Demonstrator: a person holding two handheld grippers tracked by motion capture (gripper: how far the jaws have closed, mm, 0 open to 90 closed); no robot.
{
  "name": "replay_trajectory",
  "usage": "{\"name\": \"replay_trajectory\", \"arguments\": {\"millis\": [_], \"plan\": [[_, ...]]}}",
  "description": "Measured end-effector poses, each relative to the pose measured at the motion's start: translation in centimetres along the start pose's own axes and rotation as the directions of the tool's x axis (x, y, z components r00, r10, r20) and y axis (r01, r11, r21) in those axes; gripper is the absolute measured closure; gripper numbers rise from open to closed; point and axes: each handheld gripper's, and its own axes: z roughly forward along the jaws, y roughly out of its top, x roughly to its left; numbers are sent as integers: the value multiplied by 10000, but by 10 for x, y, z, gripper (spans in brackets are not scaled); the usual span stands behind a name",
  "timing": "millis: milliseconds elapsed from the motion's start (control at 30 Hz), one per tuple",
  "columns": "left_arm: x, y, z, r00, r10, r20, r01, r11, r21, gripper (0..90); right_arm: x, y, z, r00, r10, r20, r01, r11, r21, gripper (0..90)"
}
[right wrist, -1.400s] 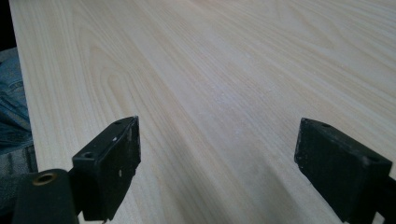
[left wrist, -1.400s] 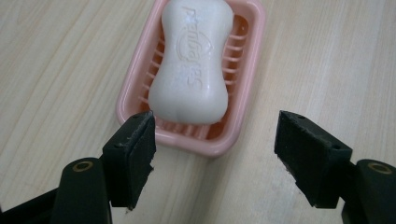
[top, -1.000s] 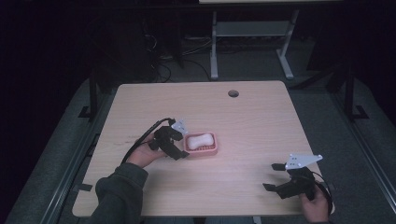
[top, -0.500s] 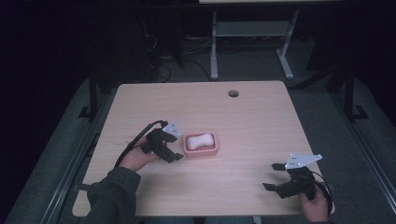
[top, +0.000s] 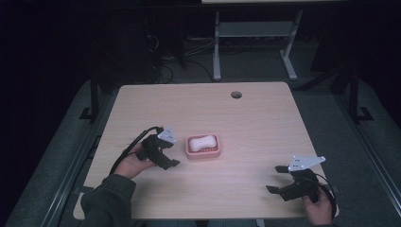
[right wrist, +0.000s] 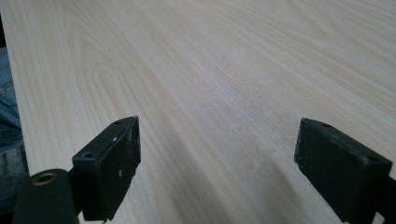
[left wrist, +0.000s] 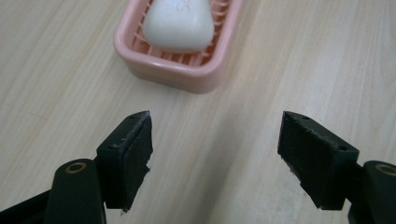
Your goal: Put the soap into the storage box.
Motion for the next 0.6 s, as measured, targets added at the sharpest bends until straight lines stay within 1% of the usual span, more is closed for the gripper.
{"name": "replay_trajectory", "arguments": {"millis": [33, 133, 167, 400, 567, 600], "plan": [[-2, -3, -1, 10000, 5, -47, -5, 10000, -31, 259, 0, 0, 0, 10000, -3, 2, 3, 10000, 6, 142], [-4, -6, -2, 10000, -10, -33, 10, 10000, -28, 259, 0, 0, -1, 10000, 1, 23, -1, 10000, -18, 142], [-6, -9, -3, 10000, -21, -74, 20, 9999, -104, 259, 0, -1, -1, 10000, 15, 55, -14, 10000, -20, 142], [-12, -19, -6, 9999, -19, -128, 18, 10000, -89, 259, 0, 0, -1, 10000, 5, 61, -4, 10000, -18, 142], [-17, -30, -6, 9998, -151, -136, 149, 9998, -126, 257, 0, 0, -1, 10000, 33, 54, -33, 10000, 9, 141], [-19, -35, -6, 9996, -216, -207, 213, 9997, -129, 256, 1, 0, -1, 10000, 14, 47, -14, 10000, 14, 141]]}}
